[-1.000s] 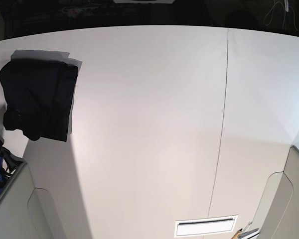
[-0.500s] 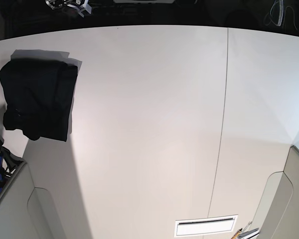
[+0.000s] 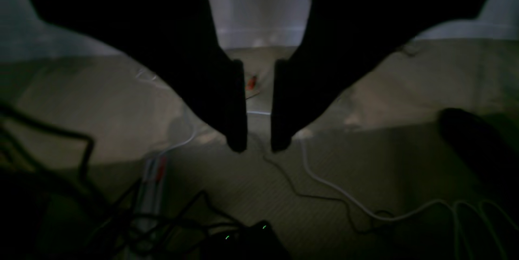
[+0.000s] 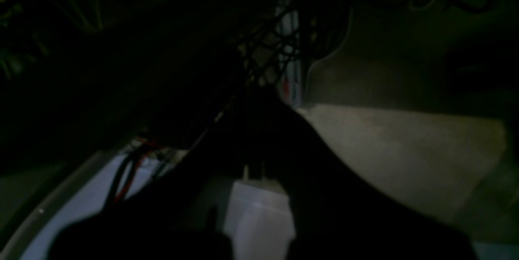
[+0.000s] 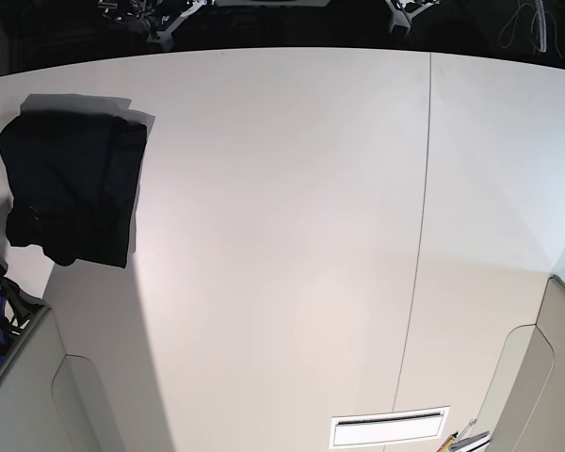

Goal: Fold the T-shirt properly

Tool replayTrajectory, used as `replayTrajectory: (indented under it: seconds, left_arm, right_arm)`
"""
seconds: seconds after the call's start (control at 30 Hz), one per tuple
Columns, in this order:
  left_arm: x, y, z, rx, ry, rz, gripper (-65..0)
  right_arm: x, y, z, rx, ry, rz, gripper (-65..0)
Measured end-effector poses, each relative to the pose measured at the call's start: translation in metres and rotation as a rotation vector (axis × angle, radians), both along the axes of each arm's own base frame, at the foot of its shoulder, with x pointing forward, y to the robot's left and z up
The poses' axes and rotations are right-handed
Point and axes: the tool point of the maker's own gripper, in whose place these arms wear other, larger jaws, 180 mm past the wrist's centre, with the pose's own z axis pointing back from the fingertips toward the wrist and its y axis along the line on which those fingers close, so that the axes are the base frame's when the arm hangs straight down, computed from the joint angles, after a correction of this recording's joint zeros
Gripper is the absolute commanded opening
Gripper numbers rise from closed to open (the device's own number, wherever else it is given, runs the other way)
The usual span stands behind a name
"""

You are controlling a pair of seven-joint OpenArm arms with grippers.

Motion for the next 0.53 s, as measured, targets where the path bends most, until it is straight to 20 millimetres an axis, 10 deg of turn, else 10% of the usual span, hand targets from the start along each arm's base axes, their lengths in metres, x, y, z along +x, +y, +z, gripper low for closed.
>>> replayTrajectory:
  seconds: [0.53]
  left_arm:
    - [0.001, 0.002, 0.000, 0.003, -0.003, 0.003, -65.0]
  right_arm:
    - [0.006, 0.037, 0.003, 0.061, -0.014, -0.016, -65.0]
